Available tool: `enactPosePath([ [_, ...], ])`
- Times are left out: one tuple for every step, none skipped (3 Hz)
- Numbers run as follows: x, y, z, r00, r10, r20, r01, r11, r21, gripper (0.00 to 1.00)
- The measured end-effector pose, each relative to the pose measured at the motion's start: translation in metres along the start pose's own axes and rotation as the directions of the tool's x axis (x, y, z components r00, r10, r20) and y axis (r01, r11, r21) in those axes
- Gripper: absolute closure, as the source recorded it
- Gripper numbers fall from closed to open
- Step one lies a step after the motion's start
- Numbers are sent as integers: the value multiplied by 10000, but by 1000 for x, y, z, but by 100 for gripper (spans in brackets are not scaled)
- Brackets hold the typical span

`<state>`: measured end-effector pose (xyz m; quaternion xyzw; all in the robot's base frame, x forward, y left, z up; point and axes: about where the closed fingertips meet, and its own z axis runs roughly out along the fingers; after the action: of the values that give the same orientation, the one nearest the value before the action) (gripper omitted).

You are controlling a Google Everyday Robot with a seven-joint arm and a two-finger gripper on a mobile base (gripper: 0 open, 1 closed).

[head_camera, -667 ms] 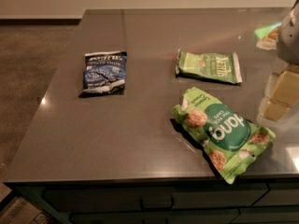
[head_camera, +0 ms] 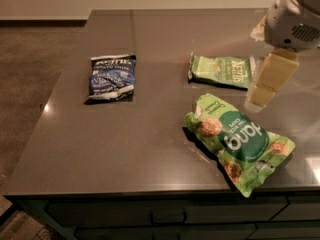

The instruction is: Pick blue chip bag

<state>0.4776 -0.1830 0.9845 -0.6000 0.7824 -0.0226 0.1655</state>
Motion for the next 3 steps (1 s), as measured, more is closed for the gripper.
enactPosePath([
  [-40,-22,12,9996,197,210,-197,9998,-10,0],
  [-85,-36,30,9989,213,406,-212,9998,-24,0],
  [-131,-42,49,9971,12,759,-2,9999,-122,0],
])
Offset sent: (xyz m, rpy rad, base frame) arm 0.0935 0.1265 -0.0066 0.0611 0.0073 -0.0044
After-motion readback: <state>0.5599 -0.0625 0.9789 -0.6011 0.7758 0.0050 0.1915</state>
